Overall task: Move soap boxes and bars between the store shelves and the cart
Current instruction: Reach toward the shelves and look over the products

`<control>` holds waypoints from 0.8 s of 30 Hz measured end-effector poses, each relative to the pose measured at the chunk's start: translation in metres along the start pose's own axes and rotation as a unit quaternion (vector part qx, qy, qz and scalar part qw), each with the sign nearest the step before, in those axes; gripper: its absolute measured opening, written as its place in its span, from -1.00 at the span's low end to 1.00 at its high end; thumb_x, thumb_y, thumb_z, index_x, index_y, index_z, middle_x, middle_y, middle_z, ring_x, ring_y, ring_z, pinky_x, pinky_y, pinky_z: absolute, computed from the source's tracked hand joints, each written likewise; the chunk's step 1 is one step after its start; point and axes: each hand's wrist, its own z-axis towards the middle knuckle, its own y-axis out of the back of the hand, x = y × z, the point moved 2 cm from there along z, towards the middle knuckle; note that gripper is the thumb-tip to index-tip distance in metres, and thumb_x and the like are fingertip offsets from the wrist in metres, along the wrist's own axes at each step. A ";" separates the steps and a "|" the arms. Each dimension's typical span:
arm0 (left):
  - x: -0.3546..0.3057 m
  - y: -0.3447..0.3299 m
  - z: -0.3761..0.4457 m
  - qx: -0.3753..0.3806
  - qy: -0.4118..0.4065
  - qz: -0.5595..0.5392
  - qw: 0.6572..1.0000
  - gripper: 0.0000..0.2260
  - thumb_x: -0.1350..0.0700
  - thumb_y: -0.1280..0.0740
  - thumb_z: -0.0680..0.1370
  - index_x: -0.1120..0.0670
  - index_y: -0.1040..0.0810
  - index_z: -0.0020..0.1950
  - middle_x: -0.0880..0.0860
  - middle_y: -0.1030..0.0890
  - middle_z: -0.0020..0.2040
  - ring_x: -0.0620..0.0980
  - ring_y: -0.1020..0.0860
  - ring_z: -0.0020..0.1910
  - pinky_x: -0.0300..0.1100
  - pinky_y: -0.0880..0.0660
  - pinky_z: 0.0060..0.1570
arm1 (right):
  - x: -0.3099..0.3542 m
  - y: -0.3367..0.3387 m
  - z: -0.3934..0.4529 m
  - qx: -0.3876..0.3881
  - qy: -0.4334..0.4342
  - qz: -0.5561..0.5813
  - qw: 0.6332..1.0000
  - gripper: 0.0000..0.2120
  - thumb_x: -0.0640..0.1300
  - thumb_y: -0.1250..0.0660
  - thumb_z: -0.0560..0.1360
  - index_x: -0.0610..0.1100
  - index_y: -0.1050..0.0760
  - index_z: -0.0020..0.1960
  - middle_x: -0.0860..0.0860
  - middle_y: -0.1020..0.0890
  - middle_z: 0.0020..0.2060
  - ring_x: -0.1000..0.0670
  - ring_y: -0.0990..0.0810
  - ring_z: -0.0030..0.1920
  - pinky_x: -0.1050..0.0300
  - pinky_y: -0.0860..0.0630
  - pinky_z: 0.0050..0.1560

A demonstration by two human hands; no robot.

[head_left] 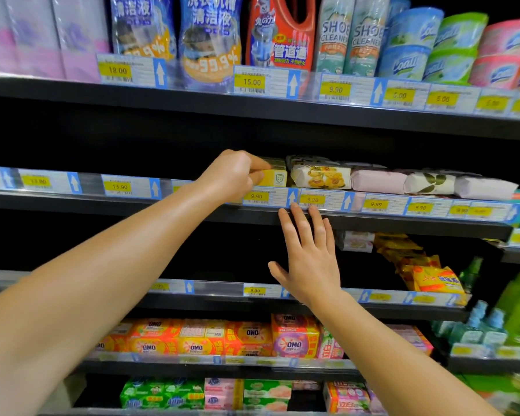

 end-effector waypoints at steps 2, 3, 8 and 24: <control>-0.002 -0.002 0.001 -0.008 0.004 -0.002 1.000 -0.69 0.06 -0.25 0.65 -0.01 -0.51 0.39 -0.01 -0.54 0.35 -0.02 -0.49 0.33 -0.16 -0.39 0.30 | 0.001 -0.001 0.001 0.002 -0.005 -0.001 1.000 -0.05 0.23 -0.41 0.42 -0.06 -0.02 0.61 -0.09 -0.11 0.59 -0.22 0.04 0.59 -0.19 0.05 0.54; -0.003 -0.003 0.001 -0.012 0.007 -0.003 1.000 -0.69 0.06 -0.25 0.65 -0.02 -0.51 0.39 0.00 -0.54 0.35 -0.02 -0.49 0.33 -0.14 -0.39 0.30 | 0.001 -0.002 0.001 0.004 -0.006 0.000 1.000 -0.05 0.23 -0.41 0.42 -0.06 -0.01 0.61 -0.09 -0.10 0.59 -0.22 0.04 0.59 -0.19 0.06 0.54; -0.002 -0.002 0.000 -0.016 0.022 -0.003 1.000 -0.67 0.04 -0.25 0.65 -0.03 -0.48 0.42 0.00 -0.52 0.37 -0.01 -0.48 0.32 -0.14 -0.41 0.29 | -0.001 0.000 0.000 0.007 -0.001 0.003 1.000 -0.06 0.23 -0.40 0.43 -0.05 -0.02 0.62 -0.08 -0.10 0.59 -0.21 0.03 0.59 -0.21 -0.01 0.54; 0.007 0.008 0.003 0.026 0.138 0.049 0.989 -0.33 -0.28 -0.30 0.52 -0.01 -0.27 0.54 0.06 -0.40 0.46 0.08 -0.44 0.36 -0.07 -0.44 0.25 | -0.002 0.001 0.000 -0.001 0.002 0.010 1.000 -0.08 0.23 -0.42 0.41 -0.06 -0.07 0.60 -0.08 -0.15 0.58 -0.22 -0.03 0.58 -0.22 -0.05 0.53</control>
